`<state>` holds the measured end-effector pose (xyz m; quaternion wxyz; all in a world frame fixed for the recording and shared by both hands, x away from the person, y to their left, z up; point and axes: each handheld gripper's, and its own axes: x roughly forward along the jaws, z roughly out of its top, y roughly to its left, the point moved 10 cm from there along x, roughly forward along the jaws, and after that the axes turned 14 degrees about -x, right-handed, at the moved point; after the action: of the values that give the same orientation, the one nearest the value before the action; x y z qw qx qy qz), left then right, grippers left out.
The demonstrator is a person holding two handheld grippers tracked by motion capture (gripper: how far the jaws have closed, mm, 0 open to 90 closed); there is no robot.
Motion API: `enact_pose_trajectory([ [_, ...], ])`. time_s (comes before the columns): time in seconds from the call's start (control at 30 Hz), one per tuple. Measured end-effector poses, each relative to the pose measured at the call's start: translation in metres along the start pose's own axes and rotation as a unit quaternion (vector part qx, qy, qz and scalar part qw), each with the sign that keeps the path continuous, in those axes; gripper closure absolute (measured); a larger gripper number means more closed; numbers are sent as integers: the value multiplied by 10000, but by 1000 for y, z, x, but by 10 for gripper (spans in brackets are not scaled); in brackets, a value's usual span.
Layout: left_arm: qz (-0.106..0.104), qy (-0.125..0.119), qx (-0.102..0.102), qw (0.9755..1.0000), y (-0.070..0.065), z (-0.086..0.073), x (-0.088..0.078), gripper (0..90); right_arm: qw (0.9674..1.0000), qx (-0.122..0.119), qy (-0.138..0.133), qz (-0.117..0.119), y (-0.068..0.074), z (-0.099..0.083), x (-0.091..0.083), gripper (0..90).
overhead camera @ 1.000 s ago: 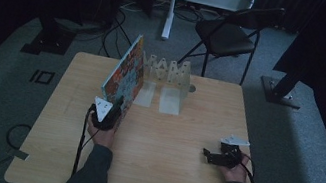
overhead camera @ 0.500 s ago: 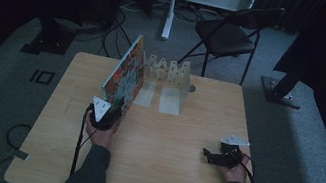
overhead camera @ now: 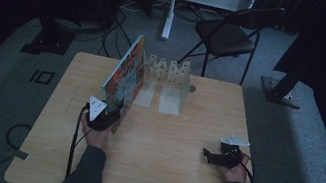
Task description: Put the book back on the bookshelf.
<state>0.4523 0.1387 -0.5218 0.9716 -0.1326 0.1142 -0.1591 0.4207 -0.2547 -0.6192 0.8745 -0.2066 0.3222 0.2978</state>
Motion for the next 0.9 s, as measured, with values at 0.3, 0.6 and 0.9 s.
enact_pose_trajectory([
  [0.3,-234,283,268,9990,0,-4,-9,518,10000,1,-1,0,0,0,0,130],
  [0.6,-443,488,318,9973,-1,-6,-18,506,10000,1,-1,0,0,0,0,130],
  [0.9,-655,721,445,9942,-4,-13,-29,501,10000,4,1,-1,0,0,0,130],
])
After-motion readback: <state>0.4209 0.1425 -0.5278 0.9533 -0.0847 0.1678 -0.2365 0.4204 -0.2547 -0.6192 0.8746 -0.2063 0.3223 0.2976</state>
